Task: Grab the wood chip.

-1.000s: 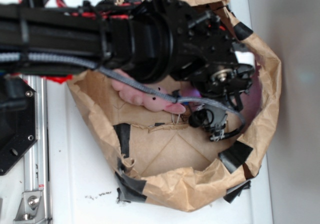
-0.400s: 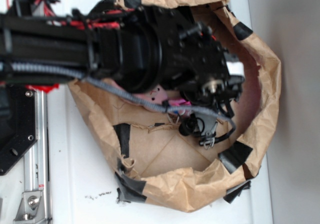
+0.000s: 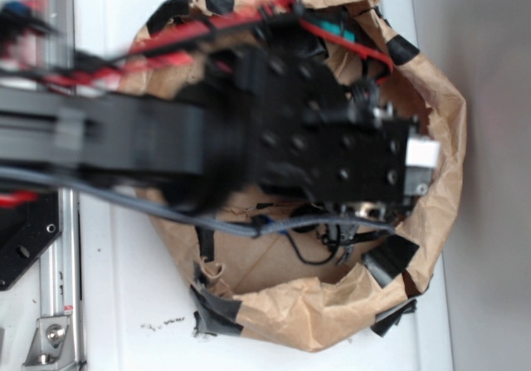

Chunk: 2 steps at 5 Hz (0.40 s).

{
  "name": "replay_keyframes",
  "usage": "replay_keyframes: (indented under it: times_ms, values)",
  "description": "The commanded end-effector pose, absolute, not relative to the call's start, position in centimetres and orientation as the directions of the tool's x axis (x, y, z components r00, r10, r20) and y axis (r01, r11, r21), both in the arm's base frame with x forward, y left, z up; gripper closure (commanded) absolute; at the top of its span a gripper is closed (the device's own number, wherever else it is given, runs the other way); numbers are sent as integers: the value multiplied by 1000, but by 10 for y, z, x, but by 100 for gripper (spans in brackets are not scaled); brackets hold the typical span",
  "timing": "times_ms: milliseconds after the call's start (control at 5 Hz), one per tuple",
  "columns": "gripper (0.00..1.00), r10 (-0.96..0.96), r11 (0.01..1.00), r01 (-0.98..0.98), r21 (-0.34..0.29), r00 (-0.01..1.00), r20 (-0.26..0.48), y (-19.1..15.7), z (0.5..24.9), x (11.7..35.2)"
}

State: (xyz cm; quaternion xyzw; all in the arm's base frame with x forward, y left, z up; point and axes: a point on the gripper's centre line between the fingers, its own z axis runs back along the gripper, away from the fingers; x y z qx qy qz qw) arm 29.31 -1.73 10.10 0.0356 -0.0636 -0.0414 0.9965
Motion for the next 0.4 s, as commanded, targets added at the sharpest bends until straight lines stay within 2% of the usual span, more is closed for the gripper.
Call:
replay_keyframes:
  times_ms: [0, 200]
  values:
    - [100, -118, 991, 129, -38, 969, 219, 6, 168, 294]
    - [100, -99, 994, 108, -35, 975, 201, 12, 163, 295]
